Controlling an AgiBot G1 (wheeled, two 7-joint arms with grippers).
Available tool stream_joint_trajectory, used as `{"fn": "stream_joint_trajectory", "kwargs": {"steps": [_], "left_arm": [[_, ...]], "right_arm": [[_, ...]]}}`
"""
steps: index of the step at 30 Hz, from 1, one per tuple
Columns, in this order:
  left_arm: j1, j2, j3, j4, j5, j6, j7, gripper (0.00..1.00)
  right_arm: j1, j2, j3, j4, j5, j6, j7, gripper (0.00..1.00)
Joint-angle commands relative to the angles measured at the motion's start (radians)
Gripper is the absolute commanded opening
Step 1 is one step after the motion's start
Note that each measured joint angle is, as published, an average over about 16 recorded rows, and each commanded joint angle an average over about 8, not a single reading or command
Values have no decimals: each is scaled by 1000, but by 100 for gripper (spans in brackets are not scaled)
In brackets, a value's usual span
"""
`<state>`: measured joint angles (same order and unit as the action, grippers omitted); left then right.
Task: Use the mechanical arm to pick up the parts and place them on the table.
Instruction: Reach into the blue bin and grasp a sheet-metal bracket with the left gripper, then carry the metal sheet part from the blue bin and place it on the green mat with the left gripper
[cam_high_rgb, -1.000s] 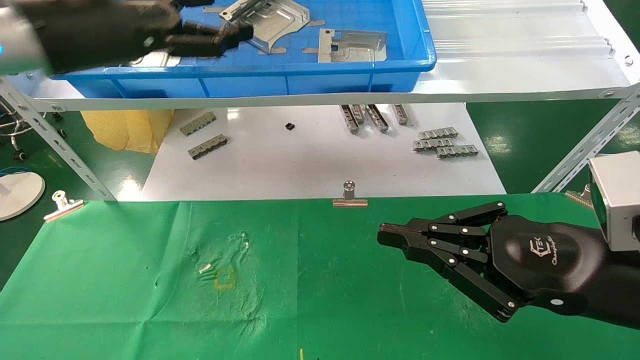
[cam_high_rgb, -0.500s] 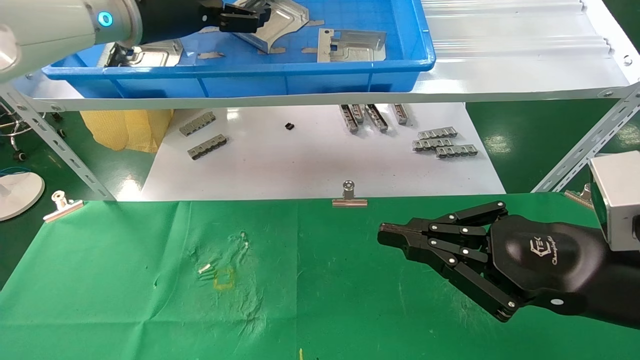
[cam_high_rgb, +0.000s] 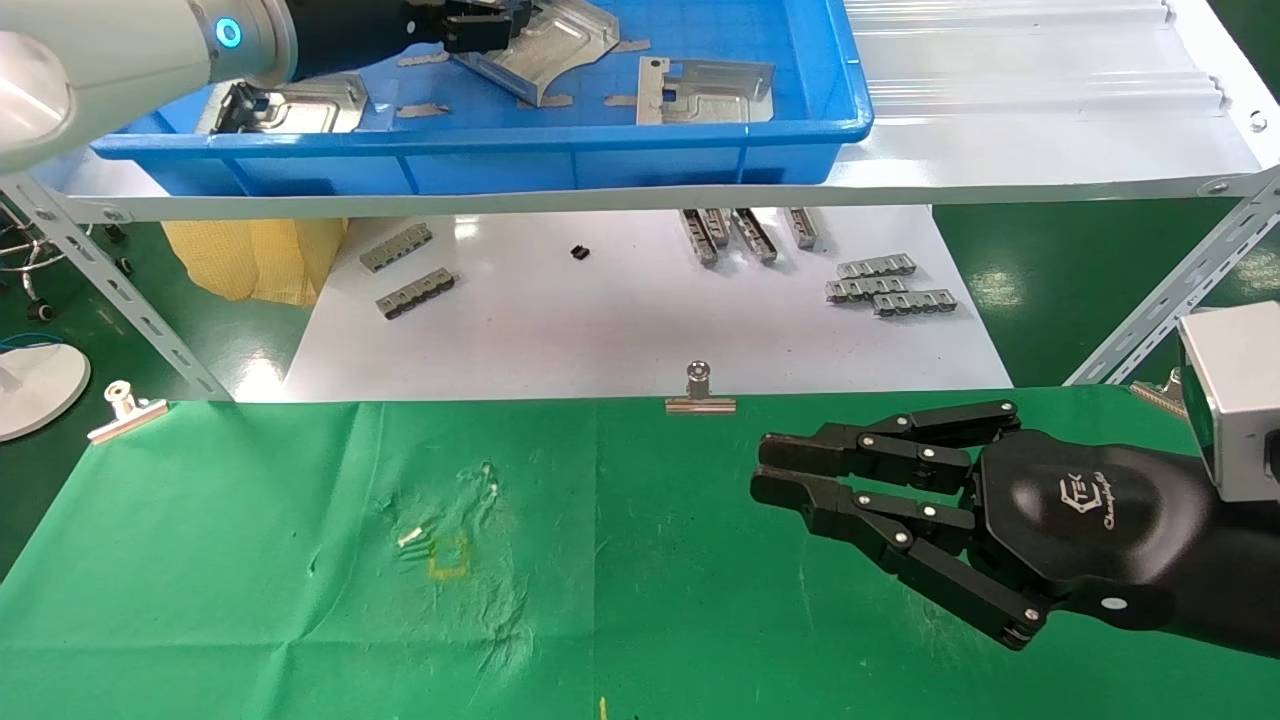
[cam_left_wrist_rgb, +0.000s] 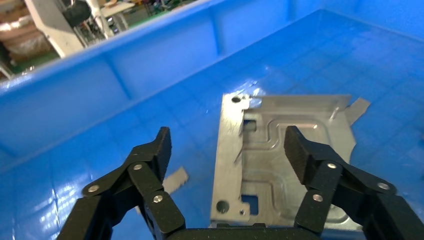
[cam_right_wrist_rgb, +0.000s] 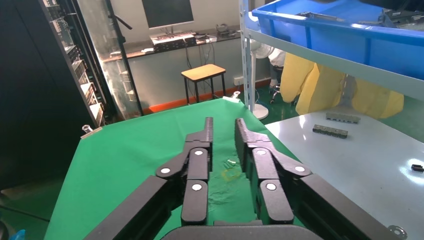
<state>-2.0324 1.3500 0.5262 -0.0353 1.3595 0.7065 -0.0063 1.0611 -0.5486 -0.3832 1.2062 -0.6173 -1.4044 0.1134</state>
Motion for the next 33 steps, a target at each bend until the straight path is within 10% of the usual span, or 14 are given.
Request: {"fn": "stream_joint_trajectory", "kwargs": {"steps": [1, 33], "left_arm": [[4, 1, 1, 4, -1, -12, -10, 0], [-19, -11, 20, -71, -22, 13, -118, 0]], "right_arm": [[0, 0, 0, 0, 0, 0, 0, 100], [0, 0, 0, 0, 0, 0, 0, 100]]}}
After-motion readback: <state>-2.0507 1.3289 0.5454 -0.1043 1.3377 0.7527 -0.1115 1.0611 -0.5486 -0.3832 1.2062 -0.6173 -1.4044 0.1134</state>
